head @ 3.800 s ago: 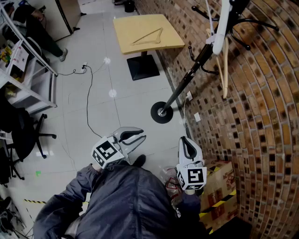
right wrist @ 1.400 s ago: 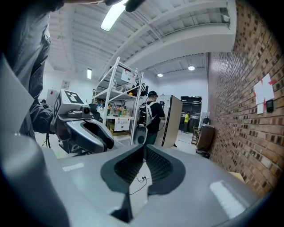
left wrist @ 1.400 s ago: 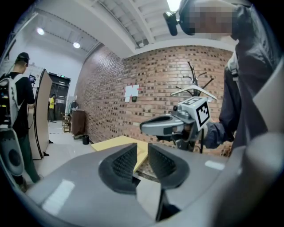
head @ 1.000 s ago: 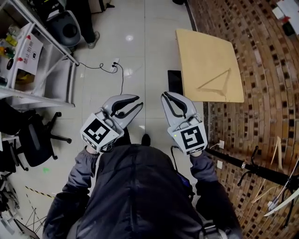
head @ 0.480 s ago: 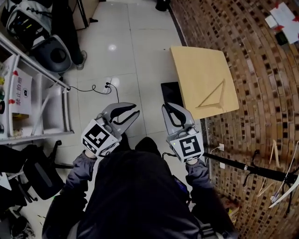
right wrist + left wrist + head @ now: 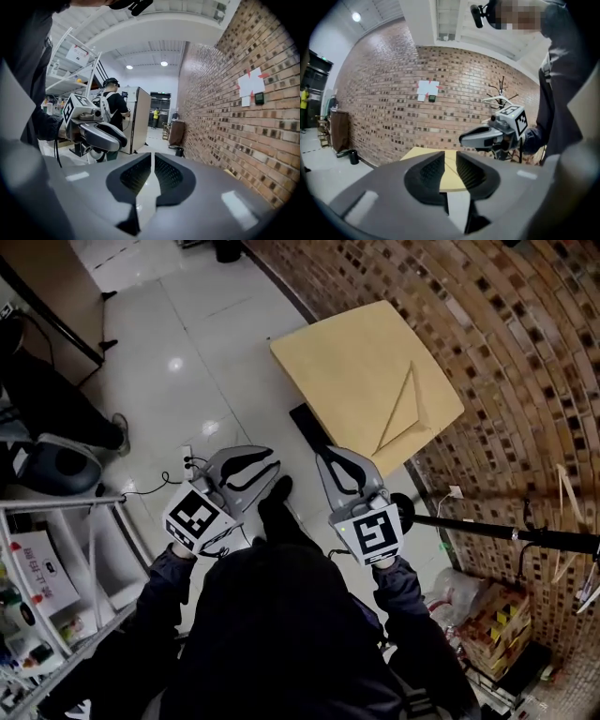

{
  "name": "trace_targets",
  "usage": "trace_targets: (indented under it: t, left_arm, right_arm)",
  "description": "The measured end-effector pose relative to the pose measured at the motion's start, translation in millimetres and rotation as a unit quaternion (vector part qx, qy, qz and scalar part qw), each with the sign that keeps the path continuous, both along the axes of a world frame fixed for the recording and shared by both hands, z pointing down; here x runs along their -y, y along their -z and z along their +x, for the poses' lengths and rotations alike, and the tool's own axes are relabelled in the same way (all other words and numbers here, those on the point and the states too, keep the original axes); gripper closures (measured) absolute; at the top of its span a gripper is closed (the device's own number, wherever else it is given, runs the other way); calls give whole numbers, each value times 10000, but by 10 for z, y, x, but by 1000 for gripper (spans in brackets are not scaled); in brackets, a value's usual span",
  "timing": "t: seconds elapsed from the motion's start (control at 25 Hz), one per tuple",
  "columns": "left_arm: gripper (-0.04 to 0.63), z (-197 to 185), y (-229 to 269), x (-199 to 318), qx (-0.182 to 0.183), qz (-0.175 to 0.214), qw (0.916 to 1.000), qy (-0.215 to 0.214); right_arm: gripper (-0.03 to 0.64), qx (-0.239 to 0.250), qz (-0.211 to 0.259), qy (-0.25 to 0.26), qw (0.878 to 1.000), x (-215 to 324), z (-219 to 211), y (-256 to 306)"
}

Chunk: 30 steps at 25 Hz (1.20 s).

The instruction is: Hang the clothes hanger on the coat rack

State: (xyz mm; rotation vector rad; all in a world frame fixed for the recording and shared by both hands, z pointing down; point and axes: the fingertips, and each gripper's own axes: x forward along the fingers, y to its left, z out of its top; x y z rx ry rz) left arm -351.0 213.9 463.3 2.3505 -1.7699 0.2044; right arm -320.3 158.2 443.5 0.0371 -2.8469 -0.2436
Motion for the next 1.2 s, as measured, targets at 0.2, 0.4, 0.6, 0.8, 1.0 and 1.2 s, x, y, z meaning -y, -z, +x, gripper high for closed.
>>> trace_targets:
  t: [0.2, 0.4, 0.6, 0.8, 1.0, 1.2]
  left_arm:
    - [541, -313, 44, 882, 15, -82, 9971, -760]
    - [541, -454, 128, 1603, -49, -81, 9909, -1341]
    - [540, -442, 86, 2167, 149, -111, 9728, -2310]
    - [517, -481, -52, 2825, 231, -222, 9524, -3031]
    - [493, -490, -148, 3474, 366, -284, 9129, -4055]
    - [488, -553, -235, 3978, 523, -356, 8679, -4928]
  right_arm:
    - [601, 39, -123, -738, 9972, 809, -248, -50]
    - [601, 69, -297, -1398, 9897, 1433, -315, -36]
    - [601, 5, -184, -2107, 9774, 1855, -288, -21]
    - [601, -118, -335, -2899, 9564, 2333, -241, -158]
    - [597, -270, -601, -4058, 9116, 2865, -147, -330]
    - [577, -424, -875, -4944, 8638, 3197, -121, -483]
